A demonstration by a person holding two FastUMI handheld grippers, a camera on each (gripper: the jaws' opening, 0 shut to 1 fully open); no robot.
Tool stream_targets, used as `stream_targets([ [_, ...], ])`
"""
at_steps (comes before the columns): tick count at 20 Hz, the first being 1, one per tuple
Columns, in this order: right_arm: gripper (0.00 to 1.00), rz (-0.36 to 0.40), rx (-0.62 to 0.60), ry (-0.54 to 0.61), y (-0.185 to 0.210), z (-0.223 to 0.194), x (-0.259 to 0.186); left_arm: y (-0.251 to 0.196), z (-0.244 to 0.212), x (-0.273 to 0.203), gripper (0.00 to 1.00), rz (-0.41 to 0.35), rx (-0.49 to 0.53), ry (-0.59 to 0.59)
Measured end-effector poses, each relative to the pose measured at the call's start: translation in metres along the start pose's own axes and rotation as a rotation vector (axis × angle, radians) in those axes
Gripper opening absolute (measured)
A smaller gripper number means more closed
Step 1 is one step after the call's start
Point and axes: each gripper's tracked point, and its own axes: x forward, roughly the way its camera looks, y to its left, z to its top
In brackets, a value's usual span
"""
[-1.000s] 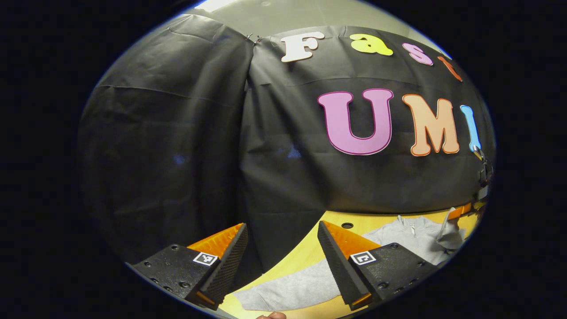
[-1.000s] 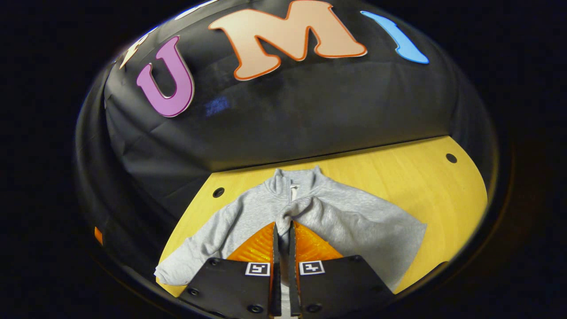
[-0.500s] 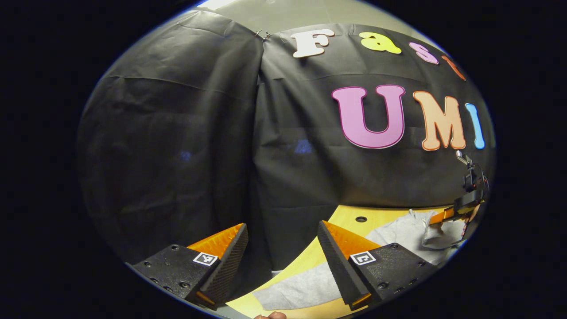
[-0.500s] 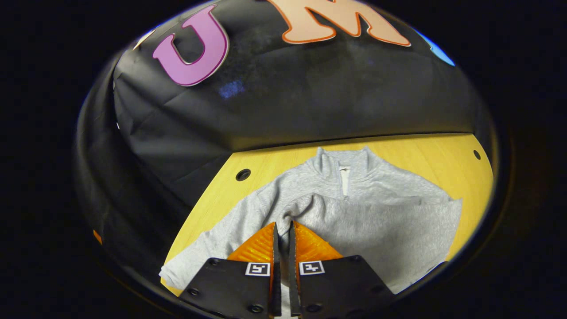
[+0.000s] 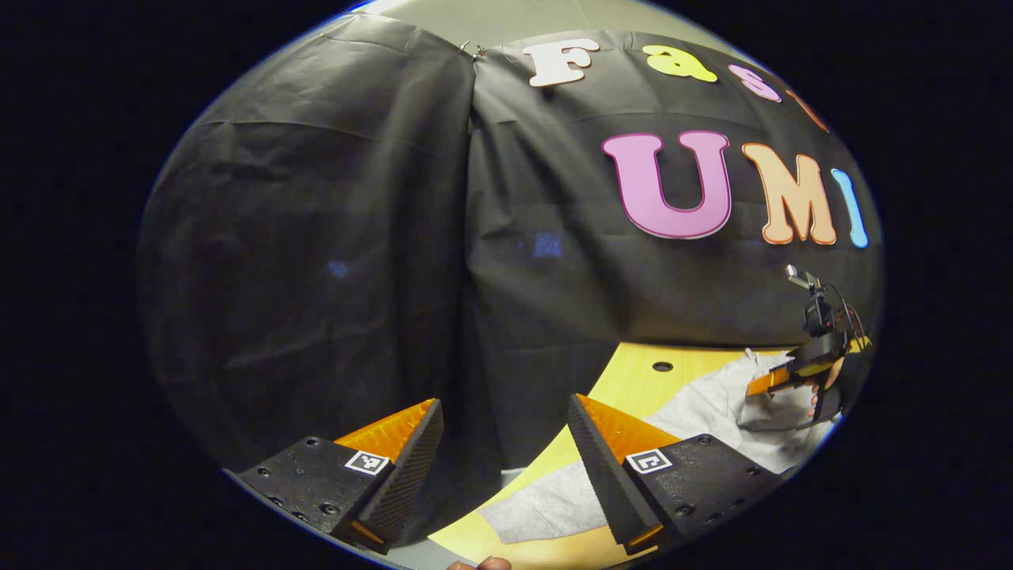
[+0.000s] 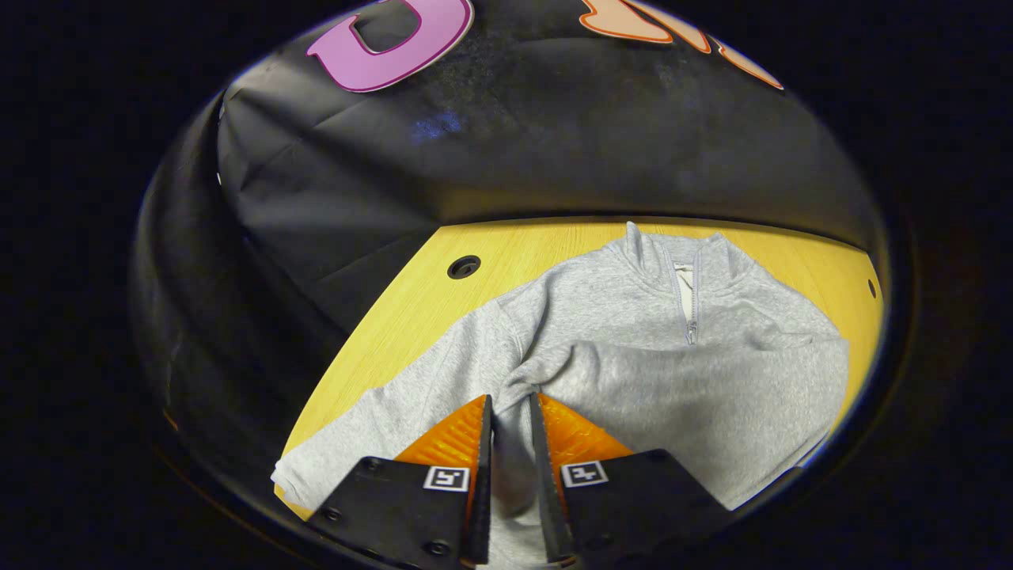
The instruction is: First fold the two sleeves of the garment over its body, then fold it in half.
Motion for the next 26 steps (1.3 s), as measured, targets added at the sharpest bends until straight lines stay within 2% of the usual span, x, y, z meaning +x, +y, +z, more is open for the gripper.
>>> stream_targets([
  [1,0.25,0.021,-0.003,-0.017,0.005,0.004,-0.002,-0.003,-0.012,0.0,0.93,-0.018,-0.005,0.023],
  [2,0.43,0.039,-0.012,-0.036,0.01,0.008,-0.006,-0.005,-0.02,0.001,0.94,-0.03,-0.007,0.044],
  [3,0.53,0.046,-0.032,-0.06,0.012,0.014,-0.012,-0.006,-0.03,0.003,0.94,-0.036,-0.009,0.065],
  [4,0.74,0.038,-0.06,-0.086,0.01,0.02,-0.018,-0.007,-0.039,0.005,0.94,-0.039,-0.01,0.086],
  [6,0.96,0.03,-0.101,-0.134,0.01,0.027,-0.03,-0.009,-0.056,0.009,0.93,-0.045,-0.023,0.126],
  [9,0.99,0.03,-0.124,-0.184,0.008,0.033,-0.052,-0.011,-0.084,0.014,0.93,-0.058,-0.063,0.197],
  [10,0.96,0.025,-0.127,-0.197,0.004,0.034,-0.059,-0.012,-0.093,0.015,0.93,-0.062,-0.071,0.22],
  [11,0.99,0.016,-0.13,-0.204,-0.002,0.034,-0.064,-0.013,-0.102,0.017,0.93,-0.066,-0.078,0.246],
  [17,0.99,-0.027,-0.1,-0.225,-0.036,0.035,-0.097,-0.022,-0.162,0.026,0.93,-0.067,-0.09,0.388],
  [19,0.96,-0.042,-0.087,-0.237,-0.048,0.036,-0.11,-0.024,-0.173,0.029,0.94,-0.062,-0.113,0.424],
  [20,0.99,-0.05,-0.084,-0.245,-0.055,0.036,-0.117,-0.024,-0.179,0.03,0.94,-0.055,-0.124,0.439],
  [23,0.96,-0.07,-0.067,-0.271,-0.076,0.043,-0.135,-0.032,-0.19,0.033,0.94,-0.05,-0.155,0.47],
  [26,0.99,-0.088,-0.037,-0.295,-0.096,0.049,-0.153,-0.032,-0.205,0.025,0.95,-0.047,-0.163,0.542],
])
